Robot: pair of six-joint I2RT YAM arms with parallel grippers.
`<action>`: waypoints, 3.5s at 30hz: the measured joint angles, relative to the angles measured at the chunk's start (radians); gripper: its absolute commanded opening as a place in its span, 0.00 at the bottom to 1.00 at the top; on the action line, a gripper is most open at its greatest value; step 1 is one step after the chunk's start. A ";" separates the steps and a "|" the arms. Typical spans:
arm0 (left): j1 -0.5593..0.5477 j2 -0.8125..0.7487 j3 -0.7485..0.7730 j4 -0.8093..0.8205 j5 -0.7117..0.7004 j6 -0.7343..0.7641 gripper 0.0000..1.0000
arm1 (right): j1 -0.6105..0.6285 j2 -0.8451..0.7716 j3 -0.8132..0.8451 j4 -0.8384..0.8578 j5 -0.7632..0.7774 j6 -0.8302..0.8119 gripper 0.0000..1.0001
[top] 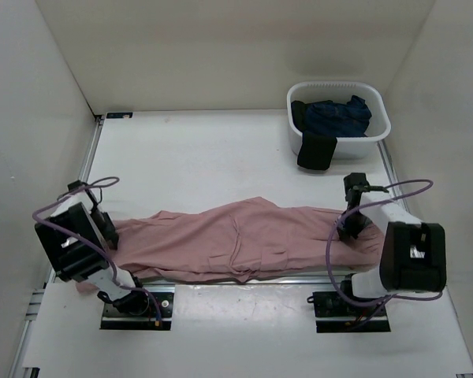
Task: Fold and stack the trousers
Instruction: Fold the trousers
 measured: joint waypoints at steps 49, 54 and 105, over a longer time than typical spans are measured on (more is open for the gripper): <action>-0.163 -0.063 0.045 -0.072 0.063 0.000 0.59 | -0.548 0.014 -0.049 0.113 -0.188 -0.149 0.00; -0.256 0.027 0.077 -0.060 0.066 0.000 0.59 | -0.560 -0.004 -0.033 0.121 -0.180 -0.156 0.00; -0.443 0.140 0.145 -0.039 -0.021 0.004 0.63 | 1.168 0.083 0.584 0.122 0.276 -0.337 0.80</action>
